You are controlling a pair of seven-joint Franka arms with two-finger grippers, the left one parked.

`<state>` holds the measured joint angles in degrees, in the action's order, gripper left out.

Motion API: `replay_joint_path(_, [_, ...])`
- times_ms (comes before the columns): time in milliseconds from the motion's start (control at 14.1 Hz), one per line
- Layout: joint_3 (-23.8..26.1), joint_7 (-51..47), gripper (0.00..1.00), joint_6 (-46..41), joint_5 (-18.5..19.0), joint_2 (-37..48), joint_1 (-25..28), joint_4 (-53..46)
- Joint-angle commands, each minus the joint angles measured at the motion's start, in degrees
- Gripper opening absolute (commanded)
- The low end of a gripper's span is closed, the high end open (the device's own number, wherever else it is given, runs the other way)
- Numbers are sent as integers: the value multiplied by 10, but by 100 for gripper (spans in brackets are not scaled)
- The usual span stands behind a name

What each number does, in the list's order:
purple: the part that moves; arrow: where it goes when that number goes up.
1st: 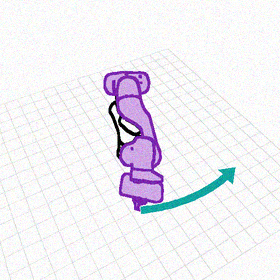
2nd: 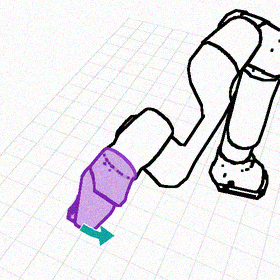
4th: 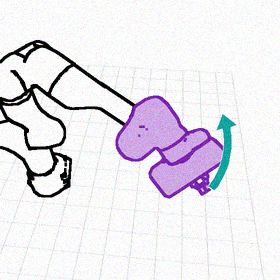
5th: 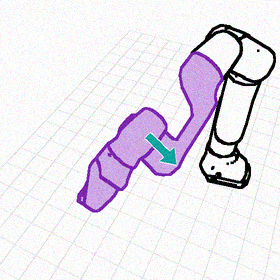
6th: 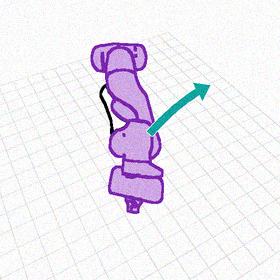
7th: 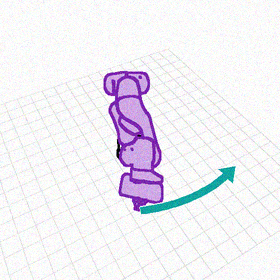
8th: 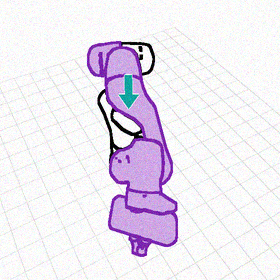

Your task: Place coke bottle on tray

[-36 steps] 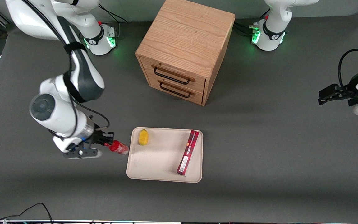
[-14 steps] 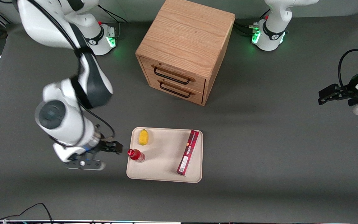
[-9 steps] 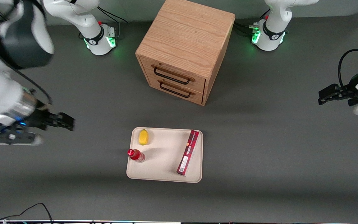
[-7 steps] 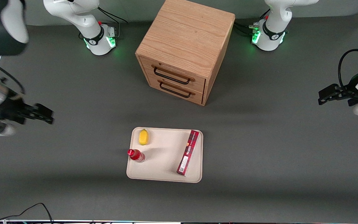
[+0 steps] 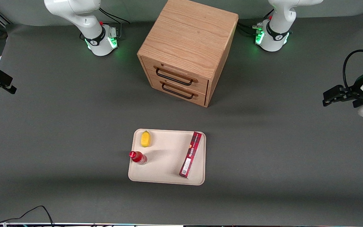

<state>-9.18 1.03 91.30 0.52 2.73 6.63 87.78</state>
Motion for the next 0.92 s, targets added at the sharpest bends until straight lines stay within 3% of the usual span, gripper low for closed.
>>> replay_joint_path(0, [8, 7, 100, 11, -20, 7, -5, 20])
replay_joint_path(141, [6, 12, 100, 25, -35, 4, -7, 27])
replay_joint_path(848, [2, 2, 100, 34, -10, -3, -4, -6])
